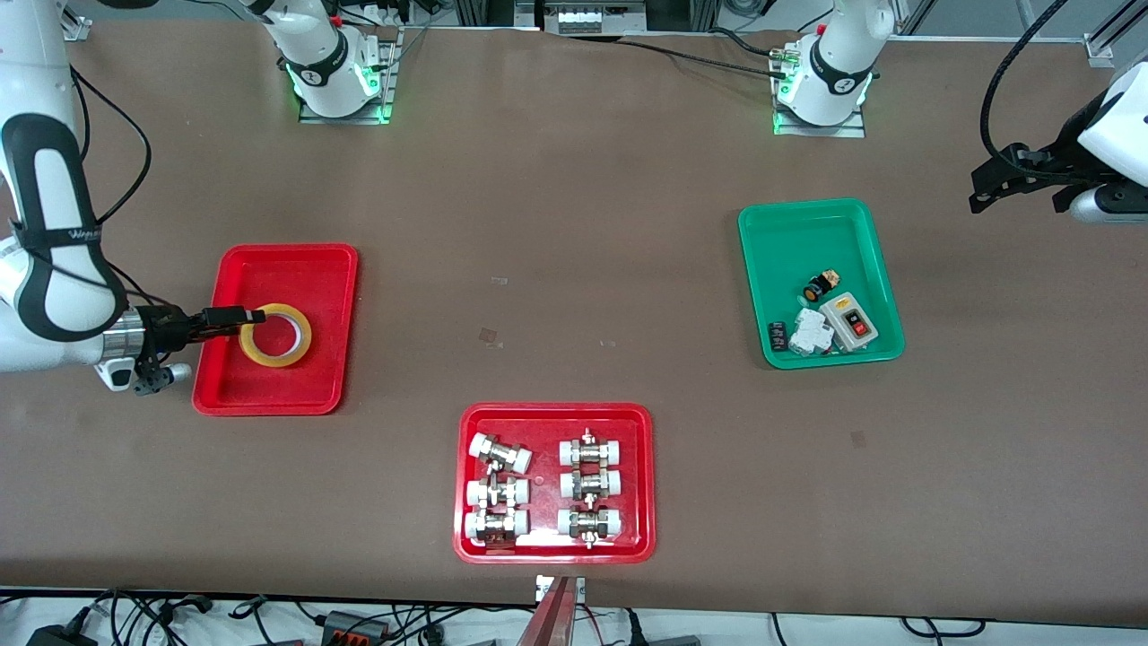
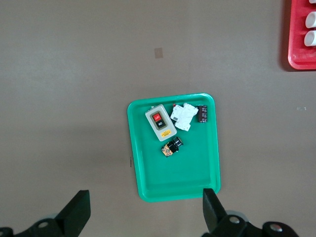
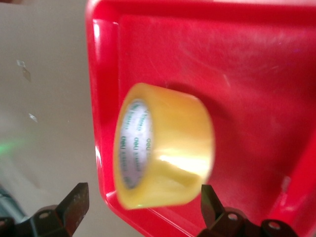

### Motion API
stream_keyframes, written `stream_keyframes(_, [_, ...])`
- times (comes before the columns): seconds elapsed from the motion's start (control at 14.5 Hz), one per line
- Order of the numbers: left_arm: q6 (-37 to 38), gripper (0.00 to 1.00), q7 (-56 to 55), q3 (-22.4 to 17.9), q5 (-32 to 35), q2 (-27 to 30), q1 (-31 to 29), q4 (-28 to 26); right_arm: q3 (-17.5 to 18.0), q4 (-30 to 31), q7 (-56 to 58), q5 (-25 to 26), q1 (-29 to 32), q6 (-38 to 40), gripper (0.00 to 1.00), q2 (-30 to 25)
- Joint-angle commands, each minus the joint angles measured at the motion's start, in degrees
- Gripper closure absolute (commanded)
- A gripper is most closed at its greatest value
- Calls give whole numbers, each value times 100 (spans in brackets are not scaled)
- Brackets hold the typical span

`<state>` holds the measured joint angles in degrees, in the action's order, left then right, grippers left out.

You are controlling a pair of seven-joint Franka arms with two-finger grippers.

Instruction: Left arm passes tape to right arm into tray

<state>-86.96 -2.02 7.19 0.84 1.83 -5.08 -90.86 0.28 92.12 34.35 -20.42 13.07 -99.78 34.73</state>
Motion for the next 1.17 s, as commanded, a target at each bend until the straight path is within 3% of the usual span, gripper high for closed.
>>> stream_keyframes(0.0, [66,0,359,11,-101,-113,-133,183,-1,104,-418,563,-164,-86,0,-466])
stream_keyframes(0.48, [66,0,325,55,-128,-130,-134,183,51,-624,-2151,1891,-700,89,0,-1345])
stream_keyframes(0.9, [66,0,360,55,-128,-130,-134,183,60,-1827,-3092,1954,-946,1467,0,-1531])
stream_keyframes(1.1, [66,0,360,55,-128,-130,-143,183,51,-2084,-3101,1936,-999,1487,0,-1505])
